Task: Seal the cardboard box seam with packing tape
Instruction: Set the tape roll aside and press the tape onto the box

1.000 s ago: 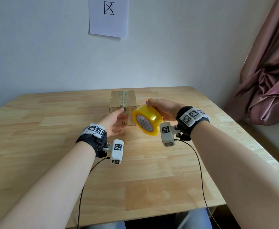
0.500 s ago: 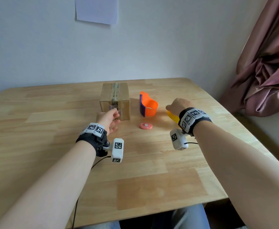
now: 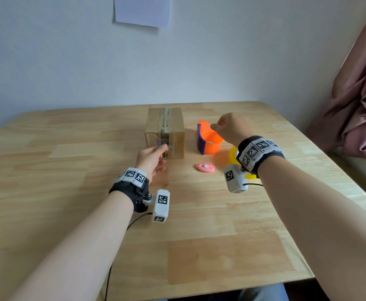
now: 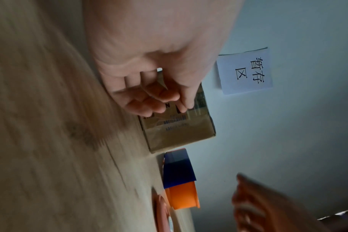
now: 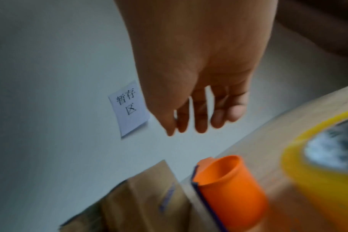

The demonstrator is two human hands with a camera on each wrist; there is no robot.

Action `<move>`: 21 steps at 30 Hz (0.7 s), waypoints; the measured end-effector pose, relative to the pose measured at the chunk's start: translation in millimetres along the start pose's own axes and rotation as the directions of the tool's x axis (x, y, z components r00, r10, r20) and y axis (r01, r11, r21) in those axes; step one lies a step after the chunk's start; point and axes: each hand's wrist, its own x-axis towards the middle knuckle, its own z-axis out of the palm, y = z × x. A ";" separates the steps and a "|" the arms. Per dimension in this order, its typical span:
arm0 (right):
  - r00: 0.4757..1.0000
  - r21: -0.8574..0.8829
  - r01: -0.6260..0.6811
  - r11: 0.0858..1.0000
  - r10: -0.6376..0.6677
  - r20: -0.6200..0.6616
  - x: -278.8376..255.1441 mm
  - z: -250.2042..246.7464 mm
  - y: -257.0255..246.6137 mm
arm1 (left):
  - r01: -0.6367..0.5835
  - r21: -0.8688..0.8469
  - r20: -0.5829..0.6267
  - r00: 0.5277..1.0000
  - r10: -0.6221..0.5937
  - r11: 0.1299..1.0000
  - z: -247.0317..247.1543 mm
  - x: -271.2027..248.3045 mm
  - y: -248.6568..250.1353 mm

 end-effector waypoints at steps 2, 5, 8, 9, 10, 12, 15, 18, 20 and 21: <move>0.989 0.141 0.150 0.979 -0.148 -0.025 1.0 9.4 -27.0 | -0.007 0.017 0.010 1.000 0.007 1.000 -3.9 4.3 -2.0; 0.940 0.262 0.327 0.908 -0.341 0.005 2.7 28.2 -56.3 | 0.006 0.046 0.002 1.000 -0.006 0.999 -5.9 8.4 -2.0; 0.880 0.318 0.425 0.848 -0.469 0.074 12.9 54.4 -71.3 | 0.010 0.089 -0.020 1.000 -0.008 0.996 -6.7 10.1 -2.4; 0.865 0.328 0.443 0.834 -0.494 0.088 16.6 62.9 -74.1 | 0.009 0.098 -0.021 1.000 -0.007 0.995 -7.1 11.1 -3.0; 0.852 0.331 0.457 0.826 -0.513 0.103 19.8 70.6 -76.0 | 0.008 0.106 -0.022 1.000 -0.006 0.994 -7.7 12.5 -4.2; 0.854 0.347 0.439 0.829 -0.505 0.128 22.5 81.6 -76.1 | -0.001 0.112 -0.022 1.000 0.003 0.994 -9.2 16.2 -6.1; 0.884 0.476 0.356 0.804 -0.454 0.107 25.3 96.1 -68.5 | -0.051 0.110 0.004 0.999 0.051 0.993 -10.5 21.7 -10.1; 0.888 0.529 0.370 0.764 -0.459 0.042 27.4 104.2 -65.5 | -0.079 0.099 -0.009 0.997 0.081 0.992 -9.1 24.4 -12.0; 0.889 0.534 0.383 0.754 -0.458 0.009 30.0 108.2 -63.9 | -0.077 0.085 -0.015 0.997 0.079 0.993 -7.8 28.4 -11.9; 0.892 0.533 0.386 0.753 -0.452 -0.006 31.1 110.7 -62.8 | -0.076 0.074 -0.010 0.997 0.077 0.994 -7.4 31.2 -12.3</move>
